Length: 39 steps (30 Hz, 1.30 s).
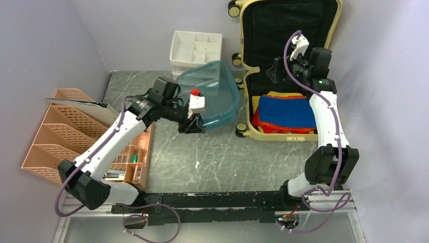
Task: Open, take out, and arrange the luggage
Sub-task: Place the bin at the center of the board.
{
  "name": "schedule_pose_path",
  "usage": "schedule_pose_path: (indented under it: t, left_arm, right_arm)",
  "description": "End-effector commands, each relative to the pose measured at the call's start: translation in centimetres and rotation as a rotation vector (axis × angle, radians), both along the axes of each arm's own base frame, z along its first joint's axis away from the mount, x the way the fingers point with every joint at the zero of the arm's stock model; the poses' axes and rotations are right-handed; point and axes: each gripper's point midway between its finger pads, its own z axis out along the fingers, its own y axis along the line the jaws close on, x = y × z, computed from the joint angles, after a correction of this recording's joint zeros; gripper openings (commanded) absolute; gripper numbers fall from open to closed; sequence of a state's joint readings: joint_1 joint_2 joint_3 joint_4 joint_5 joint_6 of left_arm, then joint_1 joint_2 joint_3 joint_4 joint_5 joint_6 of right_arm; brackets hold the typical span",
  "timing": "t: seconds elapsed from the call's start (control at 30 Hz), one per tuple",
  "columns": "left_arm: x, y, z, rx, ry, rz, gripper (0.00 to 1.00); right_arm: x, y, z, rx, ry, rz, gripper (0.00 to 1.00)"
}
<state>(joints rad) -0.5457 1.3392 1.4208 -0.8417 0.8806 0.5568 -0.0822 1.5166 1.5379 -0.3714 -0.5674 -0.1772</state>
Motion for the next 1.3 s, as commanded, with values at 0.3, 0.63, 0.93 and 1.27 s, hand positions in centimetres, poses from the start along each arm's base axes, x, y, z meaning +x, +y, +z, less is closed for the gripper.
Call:
schedule_pose_path:
  t: [0.3, 0.63, 0.93, 1.27]
  left_arm:
    - [-4.2, -3.4, -8.1, 0.16, 0.009, -0.197, 0.24]
    - [-5.7, -4.0, -11.9, 0.242, 0.044, -0.232, 0.51]
    - [-6.2, -3.7, -11.7, 0.267, 0.046, -0.244, 0.7]
    - [12.9, -1.0, 1.5, 0.043, -0.141, 0.433, 0.86]
  right_arm:
    - [-1.2, -0.3, 2.5, 0.035, -0.086, 0.029, 1.0]
    - [-1.5, -0.6, 2.2, 0.046, -0.08, 0.035, 1.0]
    - [-1.8, -0.7, 2.1, 0.046, -0.08, 0.042, 1.0]
    - [-2.3, 0.1, 1.7, 0.077, -0.061, 0.086, 1.0]
